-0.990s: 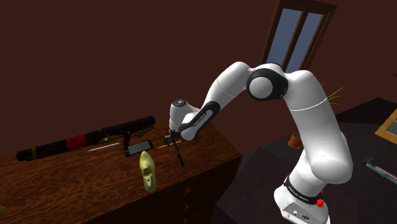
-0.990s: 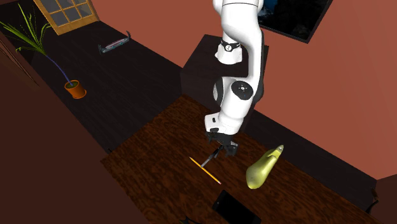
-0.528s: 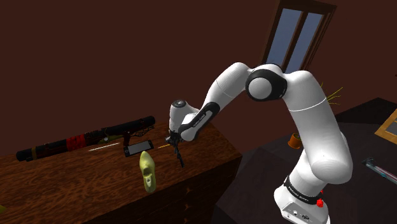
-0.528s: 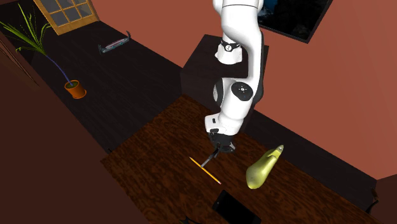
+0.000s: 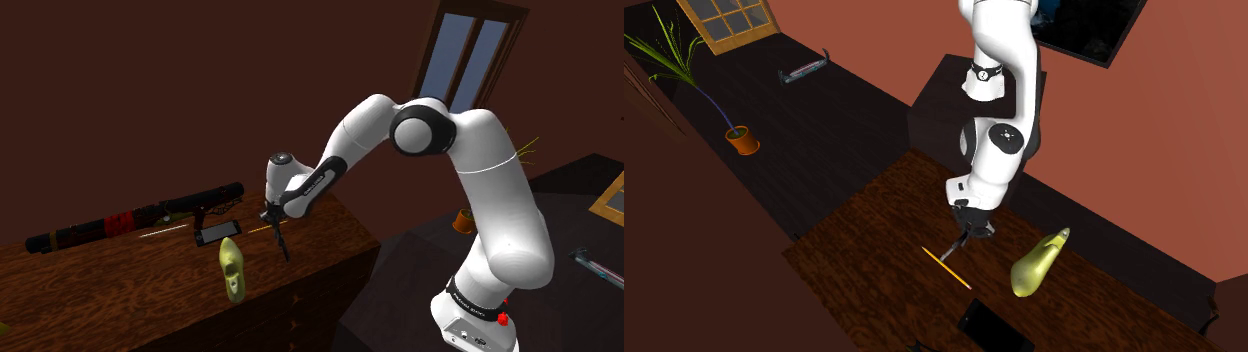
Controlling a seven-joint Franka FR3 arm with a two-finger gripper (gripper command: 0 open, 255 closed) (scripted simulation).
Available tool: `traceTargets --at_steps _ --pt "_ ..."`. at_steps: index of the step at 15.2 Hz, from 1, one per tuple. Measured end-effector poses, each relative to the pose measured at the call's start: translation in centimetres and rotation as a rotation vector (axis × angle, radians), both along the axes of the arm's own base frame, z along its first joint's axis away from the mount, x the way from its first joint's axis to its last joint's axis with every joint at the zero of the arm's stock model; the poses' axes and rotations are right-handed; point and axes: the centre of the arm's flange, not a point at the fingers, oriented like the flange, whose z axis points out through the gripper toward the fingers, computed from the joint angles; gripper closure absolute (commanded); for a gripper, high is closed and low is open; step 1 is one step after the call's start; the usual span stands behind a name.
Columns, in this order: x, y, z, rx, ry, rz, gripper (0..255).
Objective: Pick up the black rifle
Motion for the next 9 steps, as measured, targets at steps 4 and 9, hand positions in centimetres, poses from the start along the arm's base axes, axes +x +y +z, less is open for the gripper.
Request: traceTargets --at_steps 4,9 --pt "-0.1 -0.1 2.2 0.000 0.000 0.000 255" --pt "-0.1 -0.2 4.8 0.000 0.000 0.000 255"
